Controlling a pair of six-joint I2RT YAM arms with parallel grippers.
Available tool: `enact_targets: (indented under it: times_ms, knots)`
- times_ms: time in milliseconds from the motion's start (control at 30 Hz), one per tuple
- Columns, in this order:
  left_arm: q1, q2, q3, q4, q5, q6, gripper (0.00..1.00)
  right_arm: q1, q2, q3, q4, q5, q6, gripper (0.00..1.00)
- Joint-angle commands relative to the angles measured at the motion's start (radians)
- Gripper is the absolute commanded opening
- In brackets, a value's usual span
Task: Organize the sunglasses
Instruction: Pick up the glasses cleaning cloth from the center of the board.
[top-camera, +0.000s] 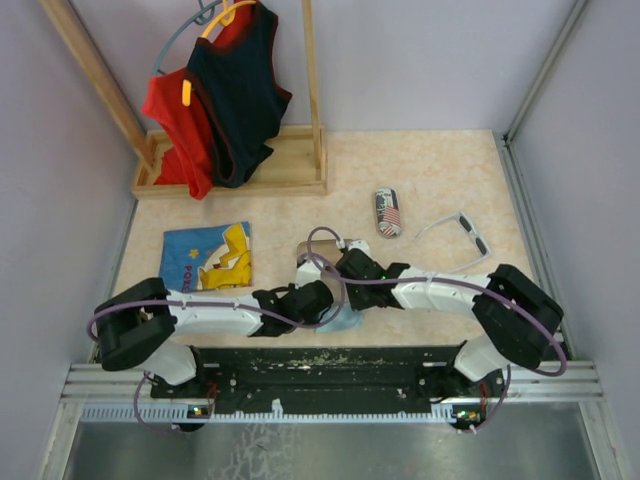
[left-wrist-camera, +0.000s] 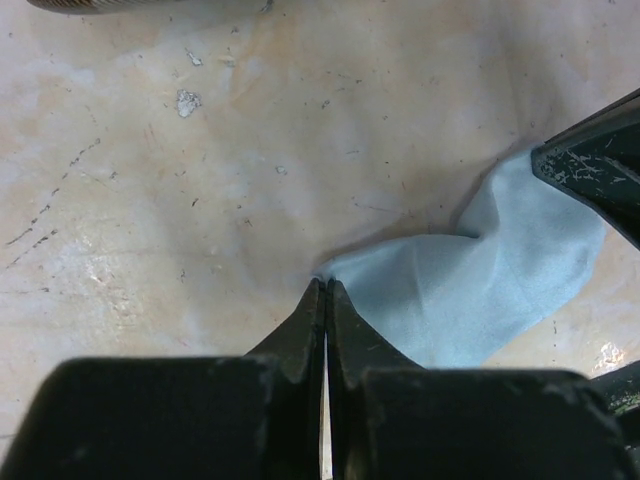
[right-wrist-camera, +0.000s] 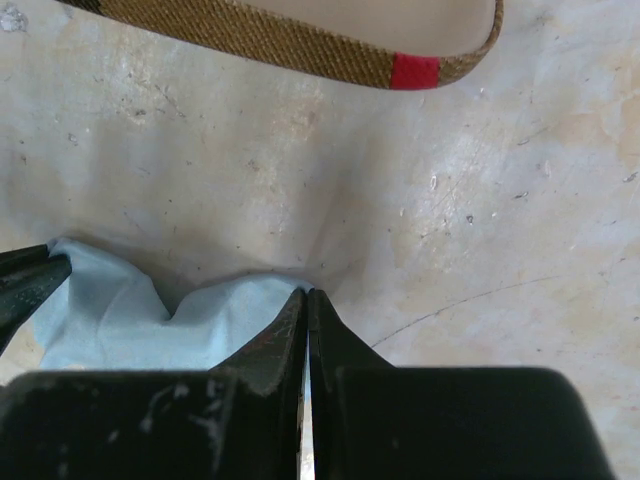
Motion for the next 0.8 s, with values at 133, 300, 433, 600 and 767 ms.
enact_targets:
  times_ms: [133,300,433,600,767]
  knots:
    - [-0.007,-0.048,-0.034,0.000,0.027,-0.009,0.01,0.018,-0.078,-0.099,0.061,-0.048,0.019,0.00]
    - [-0.007,-0.067,-0.029,0.000,0.015,-0.016,0.01,0.018,-0.155,-0.102,0.072,-0.013,0.016,0.00]
    - [-0.007,-0.086,-0.019,0.013,0.002,-0.011,0.01,0.018,-0.201,-0.100,0.086,0.004,0.011,0.00]
    - [-0.005,-0.090,0.007,0.020,-0.016,0.002,0.01,0.018,-0.237,-0.094,0.095,0.039,0.013,0.00]
    - [-0.004,-0.100,0.024,0.019,-0.051,0.012,0.01,0.018,-0.256,-0.075,0.077,0.086,0.013,0.00]
